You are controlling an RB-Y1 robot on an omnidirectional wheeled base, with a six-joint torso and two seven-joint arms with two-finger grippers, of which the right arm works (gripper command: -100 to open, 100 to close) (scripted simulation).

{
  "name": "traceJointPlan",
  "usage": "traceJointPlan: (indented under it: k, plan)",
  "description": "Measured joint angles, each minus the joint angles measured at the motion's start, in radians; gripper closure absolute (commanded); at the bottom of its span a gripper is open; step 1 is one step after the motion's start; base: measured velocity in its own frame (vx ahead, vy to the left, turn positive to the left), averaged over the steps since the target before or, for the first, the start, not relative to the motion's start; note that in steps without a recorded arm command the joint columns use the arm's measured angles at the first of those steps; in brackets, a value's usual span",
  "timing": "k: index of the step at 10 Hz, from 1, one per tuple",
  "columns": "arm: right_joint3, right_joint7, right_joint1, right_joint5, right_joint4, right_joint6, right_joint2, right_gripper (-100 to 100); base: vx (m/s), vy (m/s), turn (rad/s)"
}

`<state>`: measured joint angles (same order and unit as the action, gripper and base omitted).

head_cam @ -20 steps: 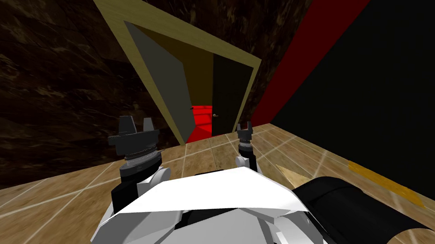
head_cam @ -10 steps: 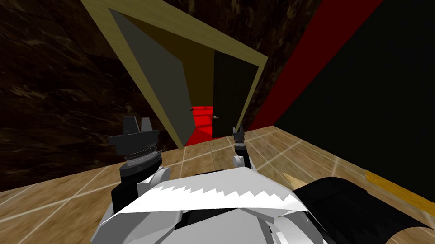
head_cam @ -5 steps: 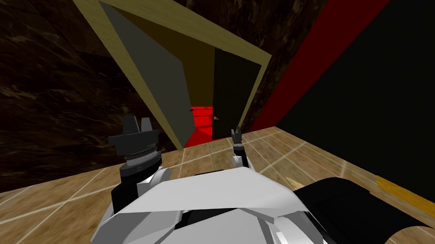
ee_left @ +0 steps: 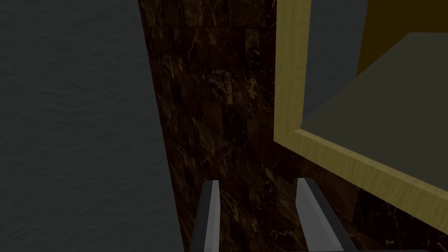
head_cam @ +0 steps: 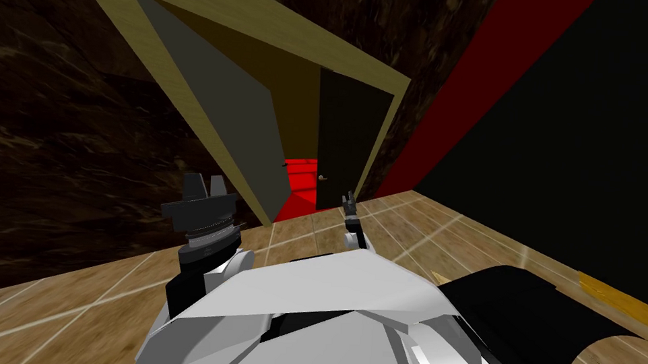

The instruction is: Push the door open

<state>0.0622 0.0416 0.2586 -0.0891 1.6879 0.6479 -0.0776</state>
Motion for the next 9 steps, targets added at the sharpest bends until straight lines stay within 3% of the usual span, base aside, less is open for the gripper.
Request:
traceJointPlan:
  k: [9]
  plan:
    - [-0.003, -0.026, -0.101, 0.015, -0.265, 0.032, 0.005, -100, 0.1, -0.033, 0.027]
